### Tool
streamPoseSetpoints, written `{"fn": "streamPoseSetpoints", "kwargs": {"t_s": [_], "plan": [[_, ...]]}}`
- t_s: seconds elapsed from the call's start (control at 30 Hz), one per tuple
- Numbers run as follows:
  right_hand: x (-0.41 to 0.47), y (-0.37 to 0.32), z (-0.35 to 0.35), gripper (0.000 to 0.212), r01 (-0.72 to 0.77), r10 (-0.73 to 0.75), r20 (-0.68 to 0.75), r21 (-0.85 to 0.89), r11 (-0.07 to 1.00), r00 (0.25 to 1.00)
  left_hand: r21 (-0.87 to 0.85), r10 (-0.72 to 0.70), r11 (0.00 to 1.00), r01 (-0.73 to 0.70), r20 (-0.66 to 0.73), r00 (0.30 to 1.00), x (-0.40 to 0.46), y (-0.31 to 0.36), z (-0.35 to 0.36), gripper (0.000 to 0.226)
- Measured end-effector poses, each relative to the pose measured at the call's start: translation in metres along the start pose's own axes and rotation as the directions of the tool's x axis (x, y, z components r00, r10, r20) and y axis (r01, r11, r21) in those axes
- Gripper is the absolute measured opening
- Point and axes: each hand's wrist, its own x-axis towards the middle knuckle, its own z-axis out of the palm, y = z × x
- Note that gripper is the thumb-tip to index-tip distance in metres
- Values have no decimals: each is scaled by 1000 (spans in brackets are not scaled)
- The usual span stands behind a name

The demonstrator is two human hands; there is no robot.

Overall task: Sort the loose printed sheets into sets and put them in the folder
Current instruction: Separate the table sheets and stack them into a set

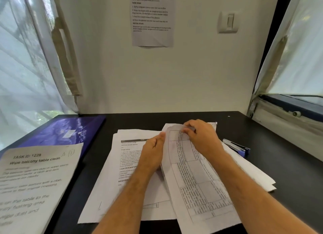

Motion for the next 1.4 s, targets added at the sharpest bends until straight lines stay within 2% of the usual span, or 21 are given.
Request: {"fn": "streamPoseSetpoints", "kwargs": {"t_s": [0.07,0.13,0.17,0.27,0.37,0.47,0.53,0.6,0.67,0.7,0.77,0.83,0.93,1.07,1.13,1.23,1.4], "plan": [[-4,11,0,20,-12,13,-13,48,999,1000,51,-75,996,73,42,996,-6,0,3,46],[-8,22,-2,10,-46,47,-5,97,994,999,179,-120,979,97,121,985,-8,-4,7,53],[-10,28,-3,9,-64,64,2,105,992,998,249,-126,965,84,157,980,-9,-6,9,60],[-18,48,-9,24,-120,124,-25,119,986,992,410,-85,912,-17,228,970,-9,-10,11,77],[-28,66,-15,33,-149,168,-74,212,966,983,472,-31,876,-98,259,966,-8,-11,11,64],[-32,71,-16,31,-154,170,-45,243,958,984,607,-24,781,-145,261,965,-1,-17,11,44],[-32,69,-13,29,-151,162,-21,252,956,987,638,-16,756,-144,237,971,3,-17,15,41],[-32,67,-10,27,-168,170,16,277,946,985,542,-37,837,-78,199,979,7,-10,19,42],[-33,63,-8,24,-172,172,29,307,936,985,314,-131,946,84,133,982,12,2,23,44],[-33,62,-8,23,-173,174,26,316,933,984,194,-191,967,167,109,976,16,6,26,45],[-33,60,-9,22,-181,183,26,333,925,983,3,-283,959,284,76,956,27,12,33,48],[-33,58,-10,24,-185,183,38,325,927,982,-99,-326,939,329,42,944,36,12,40,51],[-31,58,-10,30,-186,175,61,309,933,983,-120,-261,960,253,-53,964,42,0,47,52],[-27,57,-7,28,-194,170,109,272,942,979,132,-11,991,19,-61,998,44,-18,49,32],[-26,55,-5,26,-169,150,94,255,952,984,159,47,987,-32,-87,995,43,-17,48,26],[-25,53,-2,32,-135,129,43,249,959,991,64,32,998,-22,-156,987,42,-13,47,20],[-24,49,1,68,-85,94,-24,253,964,995,-36,-9,999,3,-191,982,36,-9,47,13]]}}
